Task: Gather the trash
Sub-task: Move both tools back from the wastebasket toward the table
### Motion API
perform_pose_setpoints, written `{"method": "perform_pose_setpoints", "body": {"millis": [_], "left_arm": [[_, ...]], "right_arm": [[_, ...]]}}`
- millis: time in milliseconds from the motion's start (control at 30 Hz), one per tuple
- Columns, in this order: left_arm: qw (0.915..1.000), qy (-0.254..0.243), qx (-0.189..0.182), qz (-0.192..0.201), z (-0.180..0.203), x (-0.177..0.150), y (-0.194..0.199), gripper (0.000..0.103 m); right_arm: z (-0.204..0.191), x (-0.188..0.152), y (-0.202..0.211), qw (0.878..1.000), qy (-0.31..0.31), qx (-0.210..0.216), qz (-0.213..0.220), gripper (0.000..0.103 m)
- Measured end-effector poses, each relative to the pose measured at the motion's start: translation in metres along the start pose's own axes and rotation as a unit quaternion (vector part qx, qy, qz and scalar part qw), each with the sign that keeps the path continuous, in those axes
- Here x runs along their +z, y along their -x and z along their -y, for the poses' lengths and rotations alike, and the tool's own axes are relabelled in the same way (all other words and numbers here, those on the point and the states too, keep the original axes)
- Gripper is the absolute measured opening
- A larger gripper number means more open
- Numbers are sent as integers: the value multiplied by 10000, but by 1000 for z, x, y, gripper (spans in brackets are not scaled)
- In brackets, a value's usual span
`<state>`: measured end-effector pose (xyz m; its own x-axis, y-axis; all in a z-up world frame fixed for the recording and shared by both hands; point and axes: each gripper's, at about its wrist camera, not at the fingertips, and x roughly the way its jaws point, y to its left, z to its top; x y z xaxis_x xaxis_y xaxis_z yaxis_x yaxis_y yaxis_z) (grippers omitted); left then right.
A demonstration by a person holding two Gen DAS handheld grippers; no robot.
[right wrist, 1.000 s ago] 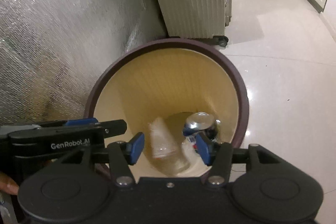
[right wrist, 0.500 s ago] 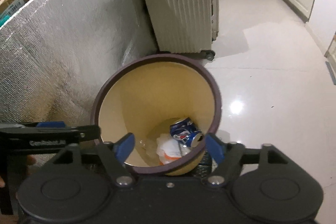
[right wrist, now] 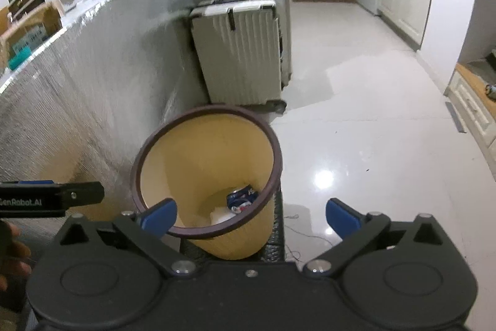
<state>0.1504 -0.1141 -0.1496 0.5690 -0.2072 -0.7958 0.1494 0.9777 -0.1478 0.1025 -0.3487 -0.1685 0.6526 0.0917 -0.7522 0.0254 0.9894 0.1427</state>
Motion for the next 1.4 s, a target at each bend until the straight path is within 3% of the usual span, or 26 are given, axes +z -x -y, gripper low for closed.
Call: {"method": "perform_pose_setpoints", "body": {"millis": [367,633,967,1233,1400], "left_arm": [[9950,-339,-330,885,2,3,86,103],[9850,-402,-254,1658,-20,12,146,103],[9701,-442,334,2362,-80,28,199,103],[9647,-255,905,2459,-143,40,213,103],[9634,-278,1209,2375,-177,38,215,103]], "right_arm": [[-19,12,72,9970,75,31,770,103],[-45,32,107,9906,226,193,1336,103],[-100,66,109,9819,563,550,1722,103],[-156,85,89,9747,692,885,1930,103],[-196,92,72,9733,1017,942,1831,103]]}}
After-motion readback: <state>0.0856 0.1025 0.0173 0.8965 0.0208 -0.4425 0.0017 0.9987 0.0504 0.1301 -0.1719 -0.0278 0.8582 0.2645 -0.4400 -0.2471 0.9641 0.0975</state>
